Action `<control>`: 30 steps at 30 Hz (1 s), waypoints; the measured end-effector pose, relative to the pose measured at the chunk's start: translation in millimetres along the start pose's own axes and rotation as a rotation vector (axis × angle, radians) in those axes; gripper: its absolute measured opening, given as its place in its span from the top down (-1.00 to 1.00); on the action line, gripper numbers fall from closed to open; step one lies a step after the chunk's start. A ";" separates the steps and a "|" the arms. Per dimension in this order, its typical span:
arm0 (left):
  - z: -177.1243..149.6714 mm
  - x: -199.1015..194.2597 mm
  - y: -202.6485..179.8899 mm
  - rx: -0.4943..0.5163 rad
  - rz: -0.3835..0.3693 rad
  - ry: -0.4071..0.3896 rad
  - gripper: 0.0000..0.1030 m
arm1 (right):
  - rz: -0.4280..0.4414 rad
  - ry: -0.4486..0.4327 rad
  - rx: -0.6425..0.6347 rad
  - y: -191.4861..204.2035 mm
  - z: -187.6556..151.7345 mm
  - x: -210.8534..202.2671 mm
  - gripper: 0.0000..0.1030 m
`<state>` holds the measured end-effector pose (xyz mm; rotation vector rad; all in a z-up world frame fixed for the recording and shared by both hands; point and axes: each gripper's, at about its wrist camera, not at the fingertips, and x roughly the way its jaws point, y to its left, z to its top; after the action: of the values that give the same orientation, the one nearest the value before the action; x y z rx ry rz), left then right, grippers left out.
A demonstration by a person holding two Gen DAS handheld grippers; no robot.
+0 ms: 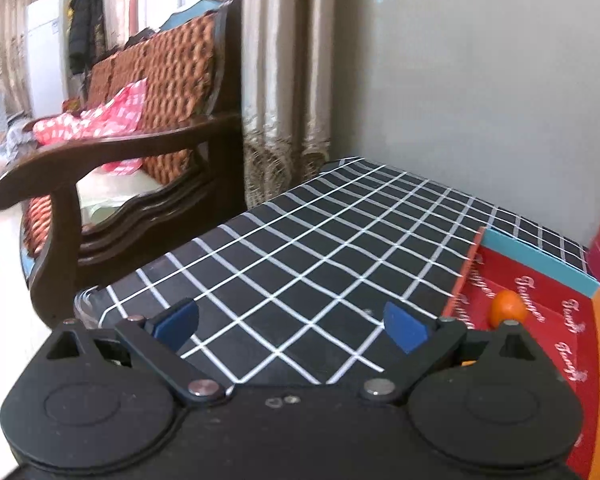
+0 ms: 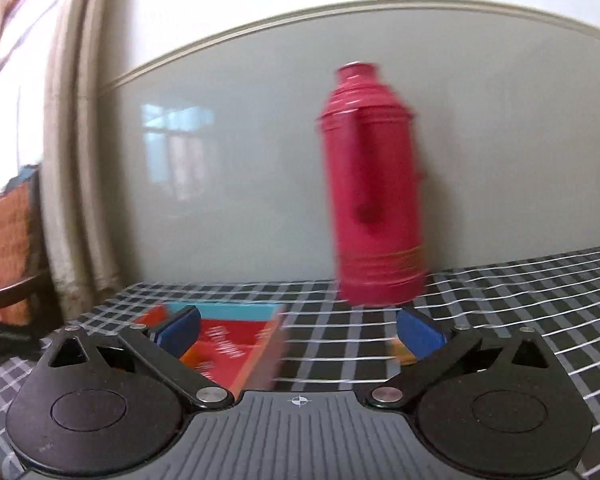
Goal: Organize fruits
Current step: 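Carry the small orange into the red box and open the right gripper, then grasp the dark chestnut with the left gripper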
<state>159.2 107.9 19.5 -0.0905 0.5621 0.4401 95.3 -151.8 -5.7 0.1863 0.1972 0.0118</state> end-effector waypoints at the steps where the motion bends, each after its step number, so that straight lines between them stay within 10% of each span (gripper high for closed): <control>1: -1.1 -3.5 -5.8 0.015 -0.010 -0.013 -0.81 | -0.036 -0.005 0.001 -5.5 1.3 -2.5 -1.00; 9: -20.2 -47.2 -74.3 0.188 -0.184 -0.150 -0.81 | -0.467 -0.023 0.030 -57.0 9.9 -18.4 -1.00; 18: -70.4 -95.7 -179.2 0.448 -0.540 -0.184 -0.86 | -0.920 -0.052 -0.022 -107.2 7.3 -45.6 -1.00; 23: -100.7 -104.7 -230.7 0.571 -0.647 -0.174 -0.86 | -1.053 -0.159 -0.031 -121.6 9.5 -75.0 -1.00; 30: -120.8 -100.0 -274.9 0.589 -0.656 -0.153 -0.56 | -1.009 -0.157 -0.018 -142.7 12.5 -88.8 -1.00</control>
<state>141.2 -202.6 -39.0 0.3164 0.4603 -0.3620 9.7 -296.9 -2.9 0.0532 0.1173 -1.0012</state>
